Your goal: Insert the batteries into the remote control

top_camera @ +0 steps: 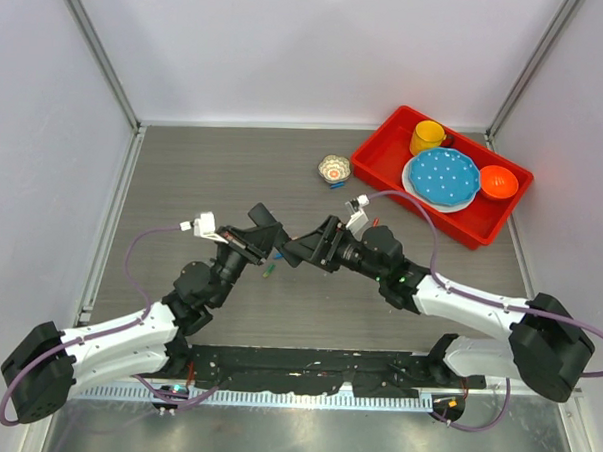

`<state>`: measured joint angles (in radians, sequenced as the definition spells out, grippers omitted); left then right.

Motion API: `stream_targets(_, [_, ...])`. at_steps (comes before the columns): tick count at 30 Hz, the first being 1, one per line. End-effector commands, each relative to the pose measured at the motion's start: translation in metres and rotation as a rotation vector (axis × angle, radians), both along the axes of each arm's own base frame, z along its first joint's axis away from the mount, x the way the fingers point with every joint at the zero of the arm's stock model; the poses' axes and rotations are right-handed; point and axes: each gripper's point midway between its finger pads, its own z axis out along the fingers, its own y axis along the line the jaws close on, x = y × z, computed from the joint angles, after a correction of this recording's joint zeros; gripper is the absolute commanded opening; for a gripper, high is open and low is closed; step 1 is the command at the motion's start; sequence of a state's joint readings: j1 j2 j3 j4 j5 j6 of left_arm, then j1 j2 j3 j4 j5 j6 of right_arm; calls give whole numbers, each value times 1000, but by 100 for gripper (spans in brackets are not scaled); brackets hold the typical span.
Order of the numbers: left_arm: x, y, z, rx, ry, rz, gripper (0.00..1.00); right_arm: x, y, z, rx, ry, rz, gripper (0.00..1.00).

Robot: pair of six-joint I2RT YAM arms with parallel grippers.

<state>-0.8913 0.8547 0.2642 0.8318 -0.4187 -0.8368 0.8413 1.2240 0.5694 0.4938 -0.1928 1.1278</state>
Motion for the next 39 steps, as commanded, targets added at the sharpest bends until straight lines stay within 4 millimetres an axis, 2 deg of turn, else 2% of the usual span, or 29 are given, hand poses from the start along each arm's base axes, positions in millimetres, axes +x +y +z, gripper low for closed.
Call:
stream_targets(1, [-2,6,15,-67,-28,17,0,6,-6,40,38,-86,-26,81])
stream_targets(5, [0,6,10,-83,-5,22,0,4,-11,40,-14,-96,-10,85])
stream_targets(6, [1,6,10,-89,-1,24,0,4,-11,46,-23,-113,-9,85])
stream_targets(7, [1,6,8,-90,6,25,0,2,-16,38,-89,-125,-2,86])
stream_targets(9, [2,7,4,-99,21,30,0,4,-24,55,-124,-180,-23,86])
stream_targets(10, [3,8,3,-101,25,33,0,2,-33,43,-219,-197,-16,87])
stream_targets(11, [3,7,3,-104,31,29,0,2,-38,42,-262,-204,-17,87])
stream_targets(12, [3,6,1,-112,41,22,0,3,-42,55,-284,-243,-22,87])
stream_targets(13, [5,8,0,-119,49,25,0,3,-52,43,-369,-228,-32,87])
stream_targets(14, [5,6,-1,-122,55,12,0,4,-58,41,-435,-273,-21,87])
stream_targets(15, [5,5,-2,-141,71,2,0,7,-62,49,-470,-299,-30,86])
stream_targets(16, [7,7,-2,-150,76,1,0,7,-73,35,-562,-275,-28,86])
stream_targets(17, [5,3,-5,-149,85,-25,0,11,-80,32,-641,-316,-30,84])
stream_targets(18, [6,1,-3,-159,87,-39,0,12,-79,35,-681,-332,-17,82])
stream_targets(19, [8,2,-2,-181,94,-44,0,11,-88,25,-761,-325,-12,82])
stream_targets(20, [9,0,-4,-185,104,-55,0,11,-91,25,-803,-349,2,80])
stream_targets(26, [12,-10,-1,-254,130,-142,0,0,-79,29,-829,-393,39,82])
stream_targets(28, [13,-16,-7,-260,150,-177,0,-6,-67,32,-812,-417,54,84])
stream_targets(29, [13,-18,-3,-291,147,-195,0,-6,-65,31,-819,-418,53,85])
stream_targets(30, [17,-20,-9,-287,164,-200,0,-7,-62,32,-819,-421,61,85])
stream_targets(34, [16,-26,-10,-313,167,-241,0,-9,-55,32,-834,-432,76,85])
stream_targets(39, [16,-27,-8,-327,158,-253,0,-10,-49,24,-870,-431,106,85])
